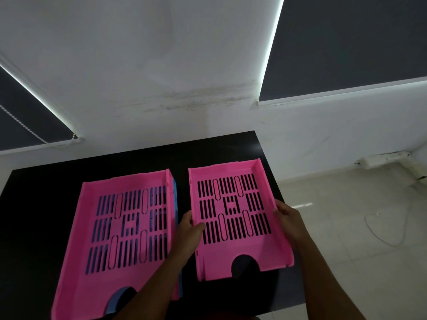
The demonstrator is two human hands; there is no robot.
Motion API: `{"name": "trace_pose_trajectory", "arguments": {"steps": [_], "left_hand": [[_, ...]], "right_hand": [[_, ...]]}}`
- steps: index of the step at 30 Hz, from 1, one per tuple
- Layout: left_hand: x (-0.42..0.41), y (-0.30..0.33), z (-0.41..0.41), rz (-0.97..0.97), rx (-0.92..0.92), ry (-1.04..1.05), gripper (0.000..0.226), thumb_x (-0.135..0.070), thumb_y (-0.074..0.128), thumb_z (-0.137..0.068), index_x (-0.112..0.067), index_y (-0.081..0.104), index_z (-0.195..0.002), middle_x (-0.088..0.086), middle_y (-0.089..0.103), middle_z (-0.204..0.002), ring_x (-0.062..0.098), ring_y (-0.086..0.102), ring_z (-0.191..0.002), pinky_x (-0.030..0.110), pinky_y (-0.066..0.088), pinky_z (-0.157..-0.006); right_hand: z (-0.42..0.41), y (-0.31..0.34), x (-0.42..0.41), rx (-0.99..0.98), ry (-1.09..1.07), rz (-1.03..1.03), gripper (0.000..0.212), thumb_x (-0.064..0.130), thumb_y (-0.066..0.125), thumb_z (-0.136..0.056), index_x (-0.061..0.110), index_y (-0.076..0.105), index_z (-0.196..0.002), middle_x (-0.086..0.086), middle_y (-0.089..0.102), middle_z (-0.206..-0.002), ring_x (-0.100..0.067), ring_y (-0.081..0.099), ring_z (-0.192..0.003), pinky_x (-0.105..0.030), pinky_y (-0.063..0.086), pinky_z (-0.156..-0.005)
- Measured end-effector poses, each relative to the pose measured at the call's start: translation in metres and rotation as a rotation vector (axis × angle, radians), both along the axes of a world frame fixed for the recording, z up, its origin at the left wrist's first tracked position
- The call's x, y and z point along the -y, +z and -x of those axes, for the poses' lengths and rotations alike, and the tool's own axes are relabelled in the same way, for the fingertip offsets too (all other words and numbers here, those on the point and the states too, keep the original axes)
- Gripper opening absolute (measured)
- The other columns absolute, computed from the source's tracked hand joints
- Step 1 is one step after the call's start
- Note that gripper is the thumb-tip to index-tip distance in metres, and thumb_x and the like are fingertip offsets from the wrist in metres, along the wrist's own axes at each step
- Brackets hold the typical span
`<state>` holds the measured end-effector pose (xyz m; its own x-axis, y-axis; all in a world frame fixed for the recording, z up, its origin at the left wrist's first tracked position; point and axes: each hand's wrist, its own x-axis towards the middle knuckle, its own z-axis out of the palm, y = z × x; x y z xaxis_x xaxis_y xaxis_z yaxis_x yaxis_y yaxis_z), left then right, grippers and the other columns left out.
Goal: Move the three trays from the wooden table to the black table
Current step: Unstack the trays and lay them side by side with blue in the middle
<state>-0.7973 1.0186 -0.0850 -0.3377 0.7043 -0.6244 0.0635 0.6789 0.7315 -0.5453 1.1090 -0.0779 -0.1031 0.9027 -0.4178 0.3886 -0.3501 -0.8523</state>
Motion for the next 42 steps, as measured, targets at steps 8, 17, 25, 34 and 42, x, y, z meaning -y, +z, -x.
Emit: {"name": "trace_pose_trajectory", "arguments": {"steps": [8, 17, 25, 34, 42], "left_hand": [[-0.001, -0.004, 0.004, -0.081, 0.035, 0.009, 0.069, -0.020, 0.062, -0.087, -0.032, 0.035, -0.149, -0.002, 0.062, -0.138, 0.010, 0.066, -0.112, 0.043, 0.058, -0.095], [0.007, 0.044, 0.031, -0.281, 0.007, 0.100, 0.064, -0.013, 0.059, -0.096, -0.026, 0.034, -0.153, 0.002, 0.036, -0.160, 0.017, 0.034, -0.147, 0.039, 0.033, -0.116], [0.067, 0.058, 0.117, -0.399, -0.125, 0.241, 0.046, -0.008, 0.057, -0.097, -0.023, 0.055, -0.141, -0.008, 0.050, -0.146, 0.013, 0.044, -0.137, 0.031, 0.038, -0.107], [0.141, 0.040, 0.218, -0.320, -0.177, 0.352, 0.051, -0.016, 0.057, -0.097, -0.040, 0.049, -0.141, -0.002, 0.050, -0.149, 0.010, 0.063, -0.120, 0.036, 0.058, -0.094], [0.155, 0.032, 0.235, -0.200, -0.038, 0.266, 0.043, -0.019, 0.049, -0.101, -0.040, 0.043, -0.138, -0.006, 0.069, -0.112, 0.010, 0.073, -0.086, 0.031, 0.056, -0.073]], "right_hand": [[0.012, 0.003, -0.006, 0.188, -0.041, -0.121, 0.026, 0.014, 0.047, -0.101, 0.019, 0.071, -0.104, -0.002, 0.073, -0.088, -0.013, 0.069, -0.076, -0.038, 0.060, -0.075], [0.087, 0.025, 0.001, 0.165, -0.108, -0.258, 0.033, 0.013, 0.051, -0.101, 0.011, 0.062, -0.132, -0.007, 0.066, -0.130, -0.013, 0.062, -0.103, -0.028, 0.050, -0.090], [0.175, 0.027, 0.045, 0.051, 0.062, -0.260, 0.035, 0.010, 0.054, -0.101, 0.007, 0.061, -0.135, -0.009, 0.064, -0.135, -0.010, 0.055, -0.114, -0.027, 0.042, -0.102], [0.236, 0.014, 0.095, -0.023, 0.177, -0.133, 0.049, 0.014, 0.051, -0.102, 0.013, 0.042, -0.150, -0.005, 0.050, -0.151, -0.016, 0.050, -0.135, -0.031, 0.039, -0.107], [0.243, 0.002, 0.119, -0.111, 0.204, -0.084, 0.044, 0.017, 0.044, -0.106, 0.022, 0.045, -0.149, 0.001, 0.063, -0.134, -0.003, 0.066, -0.109, -0.022, 0.059, -0.086]]}}
